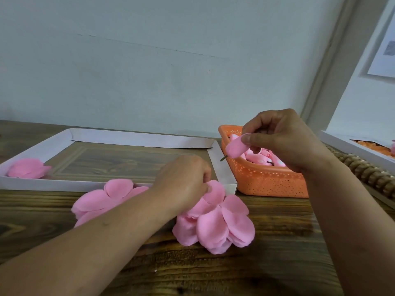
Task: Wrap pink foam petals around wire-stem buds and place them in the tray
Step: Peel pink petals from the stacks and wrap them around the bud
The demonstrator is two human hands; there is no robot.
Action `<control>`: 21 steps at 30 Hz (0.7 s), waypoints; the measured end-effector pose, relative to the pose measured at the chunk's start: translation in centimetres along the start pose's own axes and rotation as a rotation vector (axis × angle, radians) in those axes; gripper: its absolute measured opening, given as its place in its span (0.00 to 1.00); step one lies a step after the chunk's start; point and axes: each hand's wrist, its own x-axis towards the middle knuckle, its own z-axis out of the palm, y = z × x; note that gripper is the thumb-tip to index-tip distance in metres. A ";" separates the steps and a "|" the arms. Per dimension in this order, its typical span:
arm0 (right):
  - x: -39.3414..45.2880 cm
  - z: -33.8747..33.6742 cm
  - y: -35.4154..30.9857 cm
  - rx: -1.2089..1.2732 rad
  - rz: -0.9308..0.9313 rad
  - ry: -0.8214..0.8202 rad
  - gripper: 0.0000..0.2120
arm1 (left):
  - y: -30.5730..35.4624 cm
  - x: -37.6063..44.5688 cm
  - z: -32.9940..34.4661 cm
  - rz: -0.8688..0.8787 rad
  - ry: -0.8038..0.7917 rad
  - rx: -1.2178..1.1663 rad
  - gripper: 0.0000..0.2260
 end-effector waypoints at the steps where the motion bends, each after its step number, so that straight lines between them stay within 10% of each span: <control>1: 0.0 0.0 0.0 -0.001 0.000 0.001 0.05 | 0.0 0.0 0.0 -0.009 0.002 -0.014 0.12; 21: -0.5 0.0 -1.1 0.122 -0.028 -0.080 0.04 | -0.3 0.5 -1.2 -0.478 0.004 -1.033 0.06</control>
